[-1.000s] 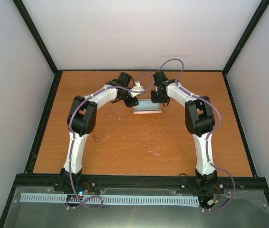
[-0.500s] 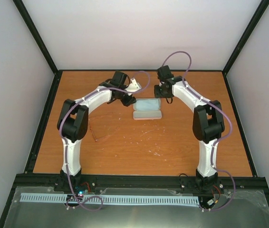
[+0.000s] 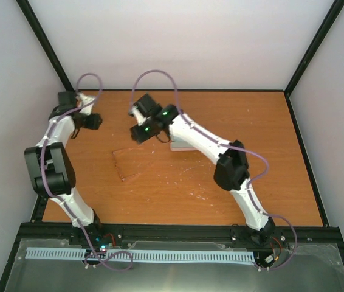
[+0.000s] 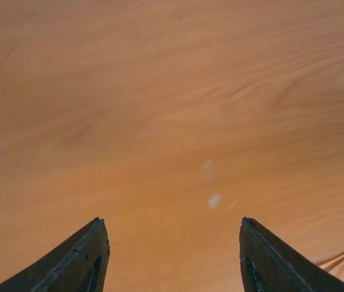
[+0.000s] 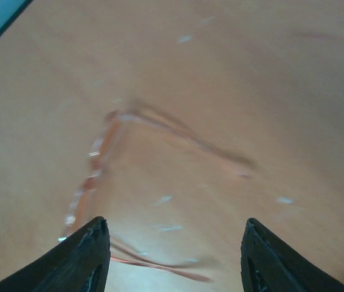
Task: Organize the sunglasses
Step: Adjust the sunglasses at the center of the board.
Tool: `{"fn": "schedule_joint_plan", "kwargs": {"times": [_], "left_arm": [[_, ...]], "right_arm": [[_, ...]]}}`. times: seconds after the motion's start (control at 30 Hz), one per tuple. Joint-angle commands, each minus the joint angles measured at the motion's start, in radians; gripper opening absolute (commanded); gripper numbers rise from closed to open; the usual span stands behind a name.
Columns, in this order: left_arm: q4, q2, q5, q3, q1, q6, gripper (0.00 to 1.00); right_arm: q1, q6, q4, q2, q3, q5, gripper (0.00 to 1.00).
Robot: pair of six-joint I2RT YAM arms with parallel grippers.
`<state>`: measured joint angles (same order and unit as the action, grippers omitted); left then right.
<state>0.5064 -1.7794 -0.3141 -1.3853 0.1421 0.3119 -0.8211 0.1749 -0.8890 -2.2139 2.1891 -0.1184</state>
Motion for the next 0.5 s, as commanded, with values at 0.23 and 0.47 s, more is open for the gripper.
{"fn": "schedule_joint_plan", "kwargs": {"times": [0.23,0.47], "left_arm": [[-0.095,0.168,0.010,0.317,0.168,0.171,0.38],[-0.030,-0.030,-0.105,0.174,0.158,0.175,0.24]], "right_arm": [[-0.109,0.035,-0.182,-0.221,0.157,-0.181,0.17],[-0.108,0.059,-0.247,-0.197,0.065,-0.139,0.07]]}}
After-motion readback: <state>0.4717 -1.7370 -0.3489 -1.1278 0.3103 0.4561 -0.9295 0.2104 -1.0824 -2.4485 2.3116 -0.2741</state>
